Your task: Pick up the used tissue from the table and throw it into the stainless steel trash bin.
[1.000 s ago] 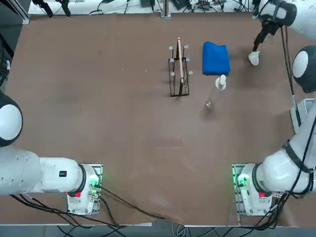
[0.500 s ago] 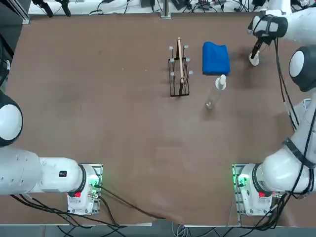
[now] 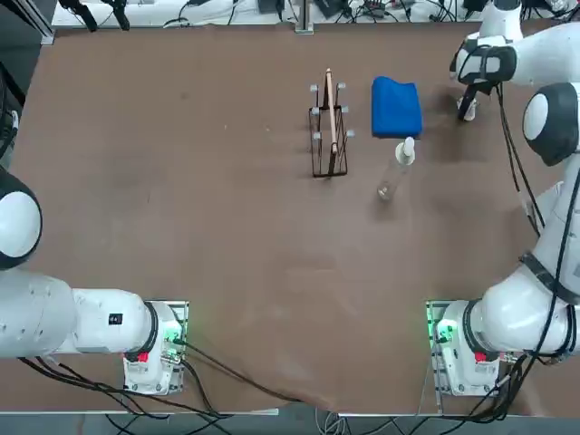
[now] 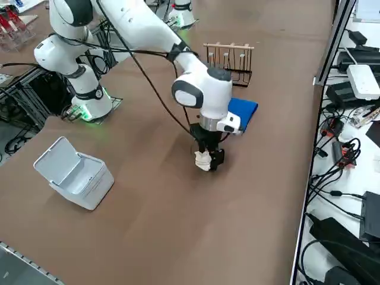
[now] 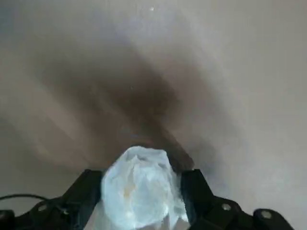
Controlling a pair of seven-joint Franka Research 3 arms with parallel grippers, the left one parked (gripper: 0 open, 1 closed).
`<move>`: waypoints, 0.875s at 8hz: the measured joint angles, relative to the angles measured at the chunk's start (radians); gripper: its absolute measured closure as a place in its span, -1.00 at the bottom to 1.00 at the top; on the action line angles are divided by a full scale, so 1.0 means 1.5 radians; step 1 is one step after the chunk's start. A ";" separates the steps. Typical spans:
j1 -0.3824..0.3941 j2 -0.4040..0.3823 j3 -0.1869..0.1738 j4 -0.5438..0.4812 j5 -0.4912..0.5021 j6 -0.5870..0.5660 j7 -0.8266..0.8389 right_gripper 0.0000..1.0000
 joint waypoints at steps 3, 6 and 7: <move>0.000 -0.006 -0.001 0.003 -0.004 -0.012 -0.002 -0.73; -0.002 -0.053 -0.012 0.019 -0.004 -0.135 -0.036 0.28; -0.008 -0.086 -0.019 0.022 -0.004 -0.191 -0.054 0.38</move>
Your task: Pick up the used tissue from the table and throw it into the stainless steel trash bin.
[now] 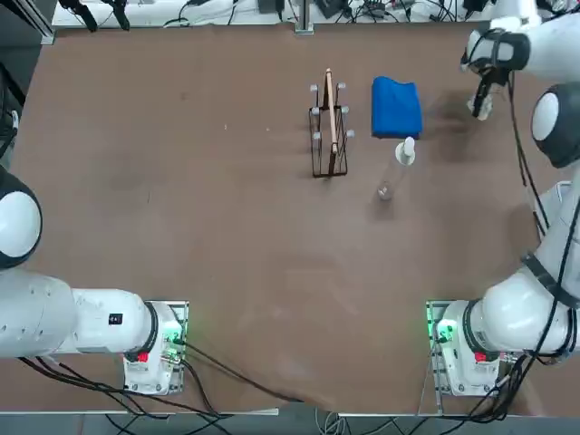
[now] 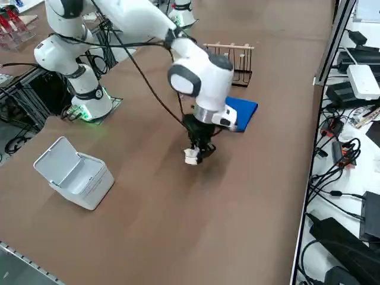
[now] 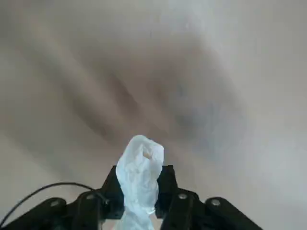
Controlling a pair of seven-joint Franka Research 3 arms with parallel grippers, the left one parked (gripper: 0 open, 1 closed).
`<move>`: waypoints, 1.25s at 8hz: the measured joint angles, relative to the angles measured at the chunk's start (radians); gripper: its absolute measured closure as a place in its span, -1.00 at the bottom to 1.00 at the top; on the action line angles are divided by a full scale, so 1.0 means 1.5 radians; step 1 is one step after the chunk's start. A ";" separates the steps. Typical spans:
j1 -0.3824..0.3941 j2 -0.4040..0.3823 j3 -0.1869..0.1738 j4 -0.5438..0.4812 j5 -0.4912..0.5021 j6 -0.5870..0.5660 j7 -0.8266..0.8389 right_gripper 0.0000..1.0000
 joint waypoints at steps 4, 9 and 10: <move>-0.089 -0.097 -0.009 -0.005 -0.020 -0.151 -0.103 0.41; -0.267 -0.158 -0.014 -0.091 -0.045 -0.216 -0.204 0.37; -0.305 -0.176 -0.014 -0.126 -0.047 -0.215 -0.226 0.37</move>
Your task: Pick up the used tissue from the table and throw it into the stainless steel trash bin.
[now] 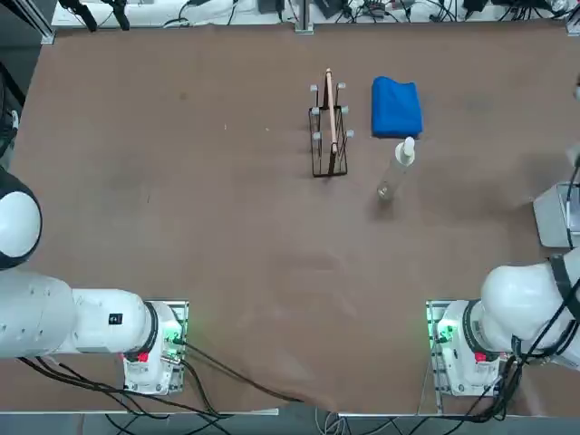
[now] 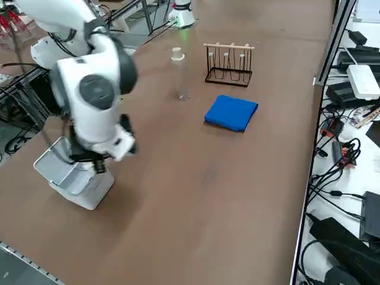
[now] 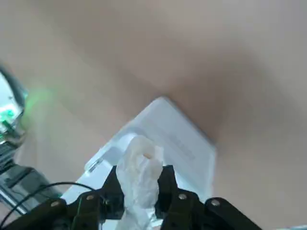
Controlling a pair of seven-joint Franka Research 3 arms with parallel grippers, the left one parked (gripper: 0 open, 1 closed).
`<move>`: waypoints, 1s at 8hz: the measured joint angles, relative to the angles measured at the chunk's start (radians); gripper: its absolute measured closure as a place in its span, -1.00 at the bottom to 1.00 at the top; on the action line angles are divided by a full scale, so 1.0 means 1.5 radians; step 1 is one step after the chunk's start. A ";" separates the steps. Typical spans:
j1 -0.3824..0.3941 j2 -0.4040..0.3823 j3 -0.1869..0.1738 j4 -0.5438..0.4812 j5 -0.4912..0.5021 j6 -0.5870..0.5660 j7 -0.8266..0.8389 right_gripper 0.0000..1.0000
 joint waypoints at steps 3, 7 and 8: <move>-0.080 -0.018 0.000 -0.063 -0.001 0.039 -0.050 0.08; -0.088 -0.021 0.016 -0.078 -0.001 0.068 -0.082 -0.99; -0.087 -0.031 0.032 -0.066 0.005 0.068 -0.086 -0.99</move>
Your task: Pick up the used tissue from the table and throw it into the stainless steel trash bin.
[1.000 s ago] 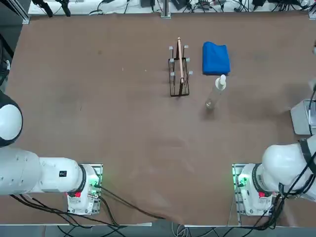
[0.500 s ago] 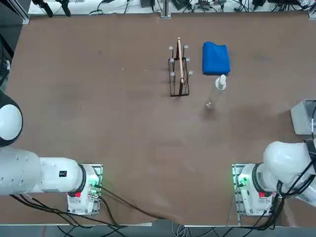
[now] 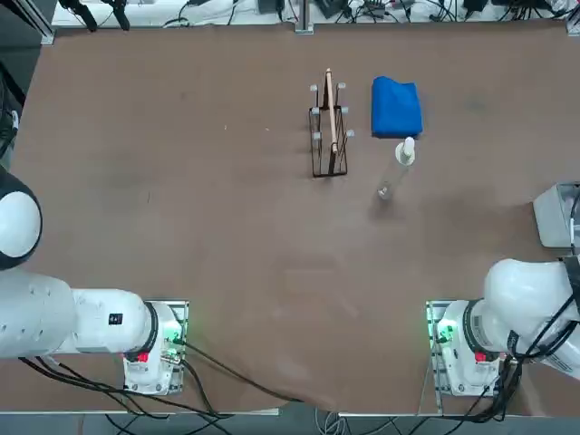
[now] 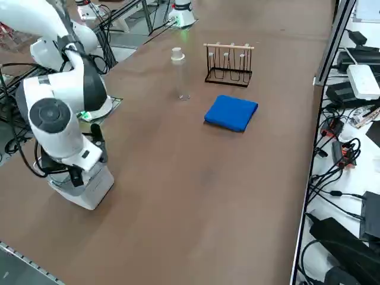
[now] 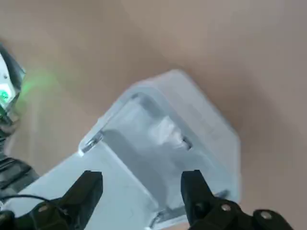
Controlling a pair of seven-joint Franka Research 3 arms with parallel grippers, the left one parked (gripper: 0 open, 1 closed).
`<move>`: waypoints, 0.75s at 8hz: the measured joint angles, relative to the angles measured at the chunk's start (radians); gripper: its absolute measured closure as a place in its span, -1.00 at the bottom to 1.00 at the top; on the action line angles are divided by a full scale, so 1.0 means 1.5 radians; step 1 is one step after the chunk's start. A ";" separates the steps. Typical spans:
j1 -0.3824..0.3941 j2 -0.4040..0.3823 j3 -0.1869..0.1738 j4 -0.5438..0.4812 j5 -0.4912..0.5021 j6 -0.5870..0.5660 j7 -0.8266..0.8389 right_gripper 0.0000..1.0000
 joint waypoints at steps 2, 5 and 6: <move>0.004 -0.029 0.065 0.059 0.063 -0.029 0.000 -0.99; 0.034 -0.047 0.168 0.179 0.186 -0.078 0.162 -1.00; 0.069 -0.047 0.184 0.203 0.194 -0.079 0.267 -1.00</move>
